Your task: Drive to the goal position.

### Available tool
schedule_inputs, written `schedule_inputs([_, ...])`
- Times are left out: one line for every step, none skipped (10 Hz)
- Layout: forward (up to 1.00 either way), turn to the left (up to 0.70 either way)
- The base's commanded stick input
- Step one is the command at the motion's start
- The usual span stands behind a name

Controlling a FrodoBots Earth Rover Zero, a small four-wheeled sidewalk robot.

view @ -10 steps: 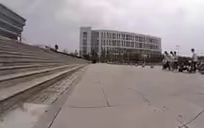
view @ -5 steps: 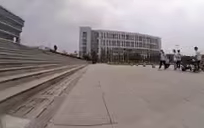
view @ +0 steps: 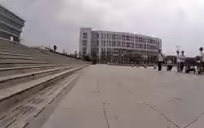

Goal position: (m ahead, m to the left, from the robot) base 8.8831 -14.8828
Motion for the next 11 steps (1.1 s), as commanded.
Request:
schedule_inputs([0.85,0.00])
schedule_inputs([0.85,0.00])
schedule_inputs([0.85,0.00])
schedule_inputs([0.85,0.00])
schedule_inputs([0.85,0.00])
schedule_inputs([0.85,0.00])
schedule_inputs([0.85,0.00])
schedule_inputs([0.85,0.00])
schedule_inputs([0.85,0.00])
schedule_inputs([0.85,0.00])
schedule_inputs([0.85,0.00])
